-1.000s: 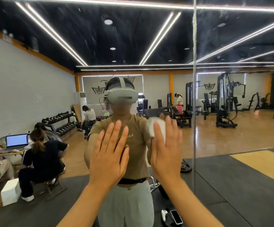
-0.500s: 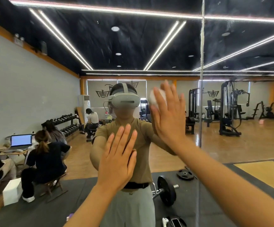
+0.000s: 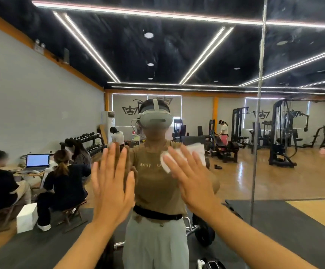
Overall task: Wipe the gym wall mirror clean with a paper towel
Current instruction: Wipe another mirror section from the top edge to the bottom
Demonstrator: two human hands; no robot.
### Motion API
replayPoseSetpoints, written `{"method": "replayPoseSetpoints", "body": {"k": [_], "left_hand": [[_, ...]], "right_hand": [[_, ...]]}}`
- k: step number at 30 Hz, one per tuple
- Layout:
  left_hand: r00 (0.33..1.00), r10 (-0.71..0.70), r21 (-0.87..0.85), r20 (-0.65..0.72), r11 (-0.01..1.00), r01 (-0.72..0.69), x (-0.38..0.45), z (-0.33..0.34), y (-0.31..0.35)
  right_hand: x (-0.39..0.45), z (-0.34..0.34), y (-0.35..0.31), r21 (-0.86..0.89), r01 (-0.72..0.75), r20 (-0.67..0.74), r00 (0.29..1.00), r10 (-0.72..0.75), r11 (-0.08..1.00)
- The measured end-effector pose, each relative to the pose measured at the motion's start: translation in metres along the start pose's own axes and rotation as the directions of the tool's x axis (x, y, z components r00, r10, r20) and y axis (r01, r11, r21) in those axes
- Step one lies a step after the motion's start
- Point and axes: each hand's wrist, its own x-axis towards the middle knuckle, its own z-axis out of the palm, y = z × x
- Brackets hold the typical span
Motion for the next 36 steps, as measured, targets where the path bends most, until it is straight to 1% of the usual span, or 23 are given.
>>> {"method": "replayPoseSetpoints", "body": {"k": [2, 3, 5, 7, 8, 10, 13, 17, 19, 20, 22, 24, 25, 29, 33, 36], "left_hand": [[1.000, -0.030, 0.038, 0.005, 0.999, 0.030, -0.002, -0.005, -0.017], [0.999, -0.033, 0.060, 0.011, 0.998, 0.032, -0.003, -0.006, -0.024], [0.999, -0.016, 0.102, 0.032, 0.995, 0.013, -0.004, -0.008, -0.033], [0.998, 0.003, 0.121, 0.061, 0.993, -0.011, -0.004, -0.008, -0.037], [0.998, 0.009, 0.118, 0.068, 0.993, -0.017, -0.005, -0.009, -0.038], [0.997, 0.022, 0.125, 0.072, 0.992, -0.031, -0.005, -0.009, -0.039], [0.995, 0.047, 0.171, 0.087, 0.983, -0.062, -0.006, -0.011, -0.044], [0.986, 0.113, 0.226, 0.120, 0.964, -0.138, -0.004, -0.016, -0.059], [0.980, 0.148, 0.257, 0.130, 0.950, -0.177, -0.004, -0.018, -0.064], [0.978, 0.161, 0.273, 0.132, 0.943, -0.192, -0.004, -0.019, -0.066], [0.974, 0.183, 0.291, 0.131, 0.933, -0.214, -0.003, -0.022, -0.069], [0.971, 0.200, 0.283, 0.130, 0.931, -0.230, -0.003, -0.022, -0.071], [0.969, 0.207, 0.274, 0.132, 0.932, -0.236, -0.003, -0.023, -0.071], [0.966, 0.222, 0.236, 0.130, 0.940, -0.247, -0.003, -0.022, -0.072], [0.965, 0.216, 0.193, 0.149, 0.951, -0.243, -0.002, -0.021, -0.074], [0.960, 0.217, 0.185, 0.174, 0.951, -0.249, -0.002, -0.024, -0.075]], "right_hand": [[-0.042, 0.008, -0.009, -0.054, 0.096, 0.098, 0.991, -0.091, 0.994], [-0.055, 0.011, -0.010, -0.062, 0.122, 0.124, 0.986, -0.114, 0.991], [-0.058, 0.012, -0.010, -0.074, 0.125, 0.111, 0.987, -0.117, 0.989], [-0.040, 0.012, -0.008, -0.097, 0.102, 0.039, 0.994, -0.098, 0.990], [-0.023, 0.010, -0.006, -0.107, 0.073, 0.001, 0.997, -0.074, 0.992], [0.021, 0.004, -0.001, -0.103, -0.028, -0.079, 0.997, 0.019, 0.994], [0.110, -0.014, 0.010, -0.075, -0.155, -0.204, 0.969, 0.137, 0.985], [0.215, -0.045, 0.020, -0.023, -0.267, -0.237, 0.938, 0.254, 0.963], [0.237, -0.053, 0.023, 0.008, -0.328, -0.256, 0.912, 0.319, 0.945], [0.239, -0.051, 0.020, 0.004, -0.333, -0.267, 0.908, 0.322, 0.943], [0.222, -0.037, 0.008, -0.038, -0.264, -0.272, 0.931, 0.244, 0.964], [0.183, -0.015, -0.009, -0.086, -0.153, -0.258, 0.958, 0.126, 0.985], [0.158, -0.004, -0.017, -0.081, -0.112, -0.236, 0.968, 0.090, 0.990], [0.061, 0.029, -0.055, -0.021, -0.045, -0.104, 0.994, 0.043, 0.999], [0.000, 0.041, -0.076, -0.024, 0.108, 0.016, 0.994, -0.108, 0.994], [-0.001, 0.041, -0.066, -0.076, 0.196, 0.051, 0.980, -0.192, 0.978]]}}
